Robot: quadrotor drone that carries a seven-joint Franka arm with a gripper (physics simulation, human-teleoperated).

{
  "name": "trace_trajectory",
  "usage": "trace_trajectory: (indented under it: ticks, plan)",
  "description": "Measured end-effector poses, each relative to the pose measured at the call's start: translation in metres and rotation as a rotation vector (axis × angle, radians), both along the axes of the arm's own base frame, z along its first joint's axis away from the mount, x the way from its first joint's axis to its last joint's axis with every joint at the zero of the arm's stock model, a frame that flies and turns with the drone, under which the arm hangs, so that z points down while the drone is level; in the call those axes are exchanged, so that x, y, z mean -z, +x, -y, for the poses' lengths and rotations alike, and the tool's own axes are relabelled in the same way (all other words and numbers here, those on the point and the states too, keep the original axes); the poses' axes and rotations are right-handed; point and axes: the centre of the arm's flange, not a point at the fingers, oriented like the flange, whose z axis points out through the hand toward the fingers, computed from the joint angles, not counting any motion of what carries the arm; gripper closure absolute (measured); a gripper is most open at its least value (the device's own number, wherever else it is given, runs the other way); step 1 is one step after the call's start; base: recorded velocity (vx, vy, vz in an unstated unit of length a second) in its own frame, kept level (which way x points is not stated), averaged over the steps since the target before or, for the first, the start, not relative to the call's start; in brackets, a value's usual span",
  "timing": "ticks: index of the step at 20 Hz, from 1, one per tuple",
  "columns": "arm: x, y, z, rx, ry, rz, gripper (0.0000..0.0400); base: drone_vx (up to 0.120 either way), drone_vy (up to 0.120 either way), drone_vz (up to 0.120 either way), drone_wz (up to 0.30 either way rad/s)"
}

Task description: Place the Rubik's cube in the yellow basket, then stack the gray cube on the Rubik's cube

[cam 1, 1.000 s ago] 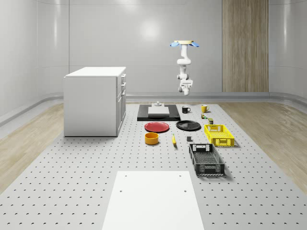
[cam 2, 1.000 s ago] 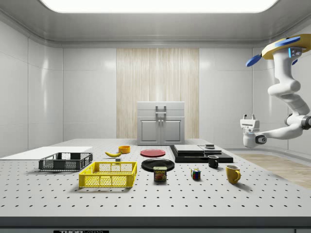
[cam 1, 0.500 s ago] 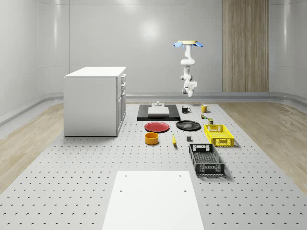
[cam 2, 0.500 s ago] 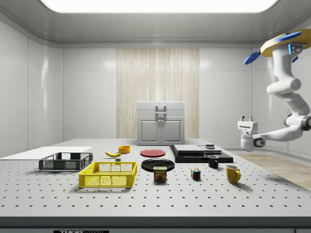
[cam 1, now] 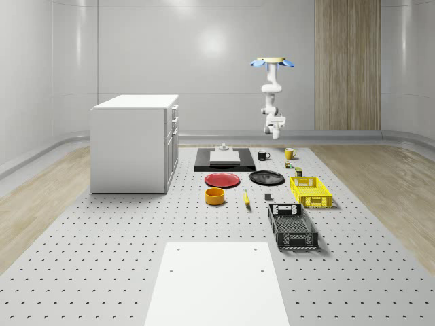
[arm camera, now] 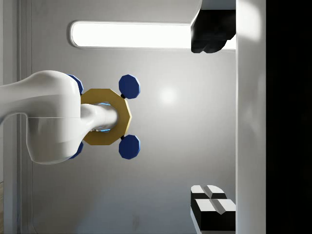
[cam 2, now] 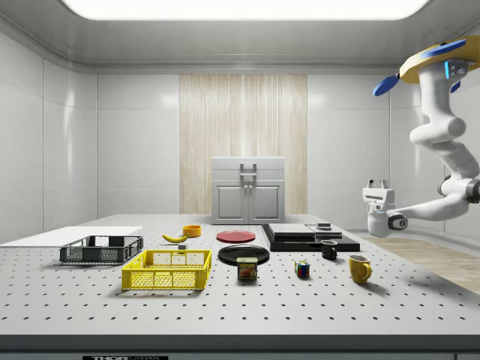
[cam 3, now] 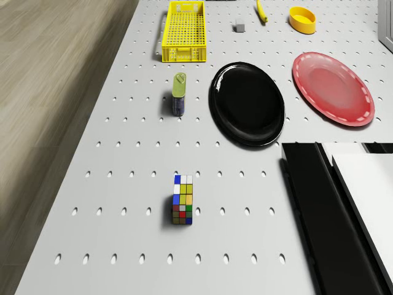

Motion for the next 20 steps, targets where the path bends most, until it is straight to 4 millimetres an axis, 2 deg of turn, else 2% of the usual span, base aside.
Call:
trace_trajectory:
  ticks: [20]
  plan:
    - [0.0, -0.0015, -0.0032, 0.001, -0.032, 0.015, 0.0, 0.12, 0.12, 0.0, 0.0]
